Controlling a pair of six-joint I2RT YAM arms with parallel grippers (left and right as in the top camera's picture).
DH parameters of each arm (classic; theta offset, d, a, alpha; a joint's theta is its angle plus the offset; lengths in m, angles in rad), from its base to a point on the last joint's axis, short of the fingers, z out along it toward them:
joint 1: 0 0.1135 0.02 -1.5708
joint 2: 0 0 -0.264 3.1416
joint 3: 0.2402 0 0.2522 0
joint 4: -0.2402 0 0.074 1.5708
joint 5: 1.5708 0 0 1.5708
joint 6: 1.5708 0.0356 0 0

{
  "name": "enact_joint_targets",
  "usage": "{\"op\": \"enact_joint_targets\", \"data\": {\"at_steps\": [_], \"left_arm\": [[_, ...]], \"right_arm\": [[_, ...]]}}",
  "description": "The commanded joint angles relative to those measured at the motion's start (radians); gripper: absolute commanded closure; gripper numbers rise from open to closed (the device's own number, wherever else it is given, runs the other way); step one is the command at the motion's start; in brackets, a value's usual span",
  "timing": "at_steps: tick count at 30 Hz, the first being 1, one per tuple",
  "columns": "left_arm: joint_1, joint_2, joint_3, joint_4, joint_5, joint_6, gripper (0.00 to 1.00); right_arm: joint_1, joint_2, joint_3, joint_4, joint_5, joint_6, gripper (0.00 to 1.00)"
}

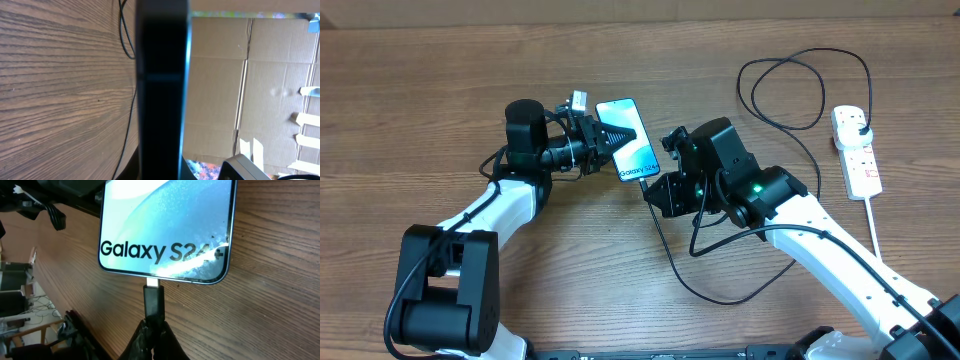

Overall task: Plug charger to phone and switch on socket
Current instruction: 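Align the USB-C plug under the phone's bottom port with the right gripper, then push the plug up into the phone's port, then open the right gripper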

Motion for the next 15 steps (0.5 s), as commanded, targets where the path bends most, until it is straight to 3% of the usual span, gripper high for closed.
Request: {"op": "enact_joint_targets", "data": {"at_steps": [1,15], "left_arm": [[-0.004,-0.004,0.012,0.011,0.032,0.035,0.95],[-0.057,-0.004,0.012,0.011,0.037,0.114,0.96]], "right_arm": [[-0.002,-0.024,-0.003,0.011,0.022,0.024,0.96],[-0.002,-0.024,-0.003,0.021,0.032,0.055,0.96]]}}
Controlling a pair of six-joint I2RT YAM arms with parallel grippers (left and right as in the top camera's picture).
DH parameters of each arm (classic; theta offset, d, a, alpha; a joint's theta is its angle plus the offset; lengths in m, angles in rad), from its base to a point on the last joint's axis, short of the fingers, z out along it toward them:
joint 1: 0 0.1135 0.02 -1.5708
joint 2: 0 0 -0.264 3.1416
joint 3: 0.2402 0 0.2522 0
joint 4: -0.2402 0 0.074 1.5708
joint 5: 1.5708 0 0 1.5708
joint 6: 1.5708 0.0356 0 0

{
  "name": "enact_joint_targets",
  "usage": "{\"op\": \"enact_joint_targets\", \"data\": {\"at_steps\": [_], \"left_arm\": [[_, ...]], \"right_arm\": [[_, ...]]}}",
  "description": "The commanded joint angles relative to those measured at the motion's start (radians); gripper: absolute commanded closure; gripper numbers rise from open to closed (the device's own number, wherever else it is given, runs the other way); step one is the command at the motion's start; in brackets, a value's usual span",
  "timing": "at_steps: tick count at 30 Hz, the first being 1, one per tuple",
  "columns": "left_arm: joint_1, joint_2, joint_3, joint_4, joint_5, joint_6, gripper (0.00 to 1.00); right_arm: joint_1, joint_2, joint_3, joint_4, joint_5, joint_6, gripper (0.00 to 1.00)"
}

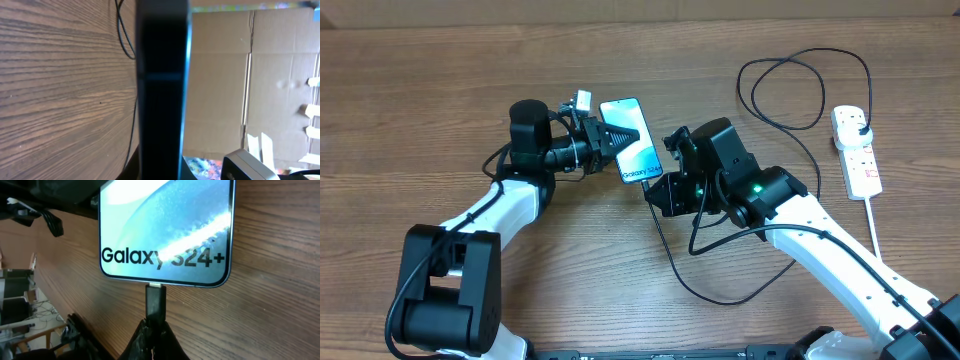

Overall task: Plug charger to phone and switch on socket
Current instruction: 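Push the plug up into the phone's port, then open the right gripper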

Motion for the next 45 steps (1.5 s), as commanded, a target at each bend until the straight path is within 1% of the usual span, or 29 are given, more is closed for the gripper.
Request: {"op": "enact_joint_targets", "data": {"at_steps": [1,10,14,21,23,26,28,30,31,34,35,39,41,42,43,45], "left_arm": [[-0.039,-0.004,0.012,0.006,0.053,0.053,0.96],[-0.064,-0.004,0.012,0.005,0.082,0.054,0.95],[-0.064,-0.004,0.012,0.005,0.119,0.069,0.96],[-0.064,-0.004,0.012,-0.056,0.135,0.107,0.96],[-0.064,-0.004,0.012,-0.061,0.126,0.107,0.96],[-0.064,-0.004,0.012,-0.064,0.103,0.106,0.95],[-0.063,-0.004,0.012,-0.077,0.078,0.106,0.96],[-0.062,-0.004,0.012,-0.090,0.056,0.107,0.96],[-0.061,-0.004,0.012,-0.102,0.037,0.107,0.96],[-0.060,-0.004,0.012,-0.103,0.022,0.118,0.96],[-0.060,-0.004,0.012,-0.103,0.019,0.118,0.96],[-0.057,-0.004,0.012,-0.107,0.010,0.125,0.96],[-0.057,-0.004,0.012,-0.111,0.008,0.132,0.96],[-0.057,-0.004,0.012,-0.124,0.002,0.142,0.96],[-0.058,-0.004,0.012,-0.140,-0.007,0.151,0.96],[-0.058,-0.004,0.012,-0.196,-0.035,0.182,0.95]], "right_arm": [[-0.002,-0.024,-0.002,0.027,0.032,0.027,0.96],[-0.002,-0.024,-0.002,0.058,0.061,0.057,0.96],[-0.002,-0.024,-0.002,0.060,0.070,0.057,0.96],[-0.002,-0.024,-0.002,0.042,0.071,0.056,0.96],[-0.002,-0.024,-0.002,0.021,0.070,0.041,0.96],[-0.002,-0.027,-0.002,-0.030,0.035,-0.023,0.95],[-0.002,-0.040,-0.001,-0.086,0.031,-0.027,0.84],[-0.003,-0.059,-0.001,-0.130,0.033,-0.042,0.80],[-0.003,-0.079,-0.001,-0.156,0.034,-0.063,0.73],[-0.003,-0.138,-0.001,-0.193,0.033,-0.080,0.58],[-0.003,-0.163,-0.001,-0.200,0.034,-0.084,0.52],[-0.003,-0.274,-0.001,-0.220,0.034,-0.103,0.21],[-0.003,-0.325,-0.001,-0.222,0.034,-0.103,0.10],[-0.003,-0.349,-0.001,-0.221,0.034,-0.103,0.03],[-0.003,-0.372,-0.001,-0.222,0.034,-0.103,0.00],[-0.003,-0.408,-0.001,-0.222,0.039,-0.103,0.00]]}}
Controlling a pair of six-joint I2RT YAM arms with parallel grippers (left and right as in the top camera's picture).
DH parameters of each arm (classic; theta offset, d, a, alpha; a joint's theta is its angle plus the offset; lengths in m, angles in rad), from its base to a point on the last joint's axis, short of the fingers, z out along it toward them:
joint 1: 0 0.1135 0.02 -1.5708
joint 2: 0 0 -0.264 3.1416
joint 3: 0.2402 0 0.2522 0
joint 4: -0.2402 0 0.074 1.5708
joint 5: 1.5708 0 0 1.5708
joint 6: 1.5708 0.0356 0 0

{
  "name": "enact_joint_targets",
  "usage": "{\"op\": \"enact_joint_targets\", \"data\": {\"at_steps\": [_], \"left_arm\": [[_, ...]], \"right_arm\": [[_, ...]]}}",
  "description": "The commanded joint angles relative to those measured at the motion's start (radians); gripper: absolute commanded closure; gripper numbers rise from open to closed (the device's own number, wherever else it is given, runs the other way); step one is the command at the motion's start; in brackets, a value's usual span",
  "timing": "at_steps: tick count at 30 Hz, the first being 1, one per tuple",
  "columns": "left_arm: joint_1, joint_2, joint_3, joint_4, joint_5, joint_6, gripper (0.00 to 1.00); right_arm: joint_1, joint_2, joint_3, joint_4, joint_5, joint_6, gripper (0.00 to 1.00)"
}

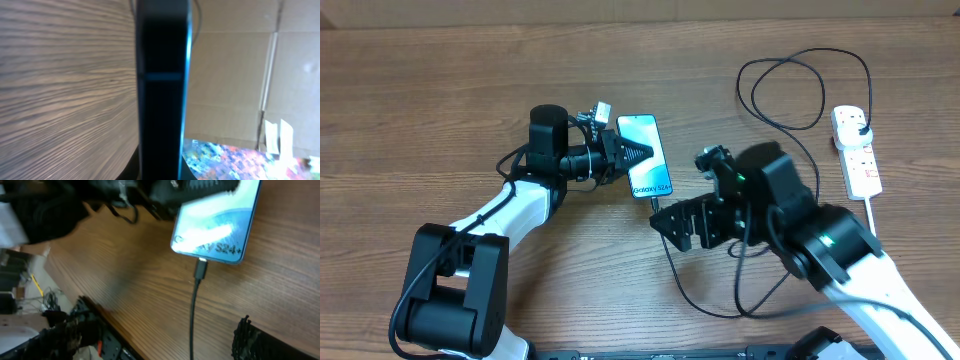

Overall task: Plug charger to phone and switch on socket
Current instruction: 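Push the plug up into the phone's port, then open the right gripper, then lower the plugged-in phone onto the table with the left gripper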

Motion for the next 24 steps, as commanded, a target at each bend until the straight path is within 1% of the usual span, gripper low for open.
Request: {"op": "enact_joint_targets", "data": {"at_steps": [1,5,7,13,19,24], "left_arm": [[0.002,-0.004,0.008,-0.061,-0.035,0.082,0.96],[0.000,-0.004,0.008,-0.172,-0.076,0.151,0.96],[-0.001,-0.004,0.008,-0.202,-0.085,0.177,0.96],[-0.025,-0.004,0.027,-0.321,-0.200,0.229,0.96],[-0.060,0.001,0.137,-0.448,-0.276,0.301,0.96],[-0.077,0.016,0.253,-0.584,-0.373,0.365,0.96]], "right_arm": [[-0.003,-0.063,0.015,0.000,0.020,-0.013,0.00],[-0.003,-0.098,0.015,-0.017,0.053,-0.013,0.00],[-0.003,-0.101,0.015,-0.023,0.060,-0.016,0.00],[-0.003,-0.101,0.015,-0.022,0.061,-0.017,0.00],[-0.003,-0.101,0.015,-0.023,0.080,-0.020,0.00],[-0.003,-0.101,0.015,-0.024,0.093,-0.020,0.00]]}}
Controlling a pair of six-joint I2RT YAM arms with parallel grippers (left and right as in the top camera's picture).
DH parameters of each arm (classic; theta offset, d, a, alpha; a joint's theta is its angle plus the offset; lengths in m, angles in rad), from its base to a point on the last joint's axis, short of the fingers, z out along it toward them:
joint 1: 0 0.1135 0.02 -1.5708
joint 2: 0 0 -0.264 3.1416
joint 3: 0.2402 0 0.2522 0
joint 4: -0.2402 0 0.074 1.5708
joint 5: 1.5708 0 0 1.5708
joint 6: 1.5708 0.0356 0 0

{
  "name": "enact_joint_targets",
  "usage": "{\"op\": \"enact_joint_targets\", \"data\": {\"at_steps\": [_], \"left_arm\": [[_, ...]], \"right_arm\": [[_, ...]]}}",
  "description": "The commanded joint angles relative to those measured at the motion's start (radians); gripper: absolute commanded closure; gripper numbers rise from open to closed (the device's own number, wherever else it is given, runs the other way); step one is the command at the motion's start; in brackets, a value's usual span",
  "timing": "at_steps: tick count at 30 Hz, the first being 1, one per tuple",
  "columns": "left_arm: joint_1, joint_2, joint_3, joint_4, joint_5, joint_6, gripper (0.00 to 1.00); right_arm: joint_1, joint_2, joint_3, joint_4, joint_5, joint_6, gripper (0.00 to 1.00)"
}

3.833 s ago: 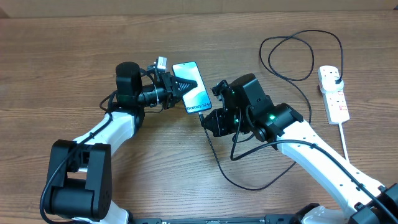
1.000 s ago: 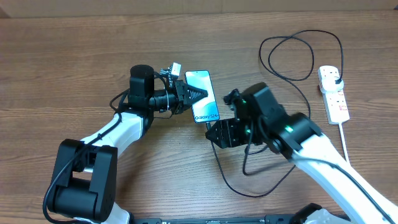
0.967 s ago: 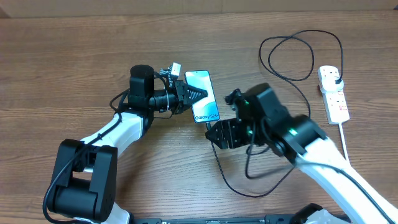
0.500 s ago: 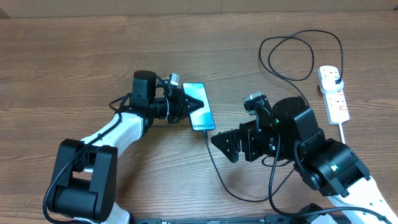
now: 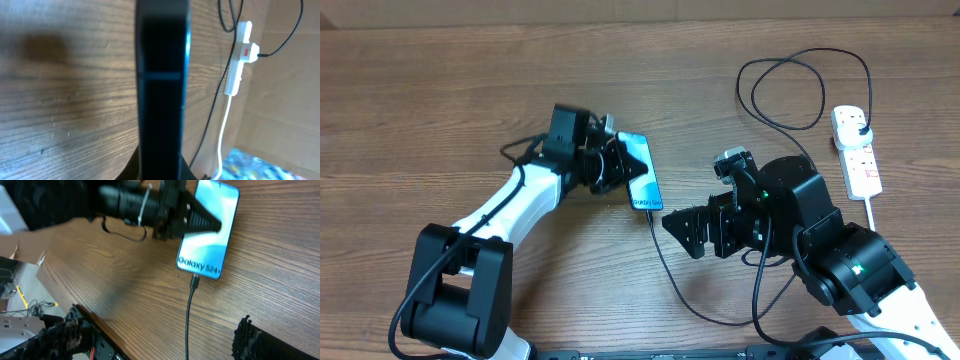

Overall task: Plug charger to phone and switch on socket
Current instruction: 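Lower the plugged-in phone onto the table with the left gripper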

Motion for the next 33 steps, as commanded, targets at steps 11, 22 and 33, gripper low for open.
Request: {"op": "enact_joint_targets", "data": {"at_steps": [11,22,33], "left_arm": [[-0.015,0.242,0.341,-0.268,-0.043,0.257,0.96],[-0.026,0.335,0.409,-0.344,-0.157,0.282,0.96],[-0.026,0.336,0.409,-0.401,-0.264,0.274,0.94]], "right_arm": [[-0.004,-0.009,0.015,-0.028,0.023,-0.028,0.00],[-0.004,-0.009,0.015,-0.044,0.040,-0.031,0.00],[-0.004,-0.009,0.015,-0.045,0.045,-0.031,0.00]]}}
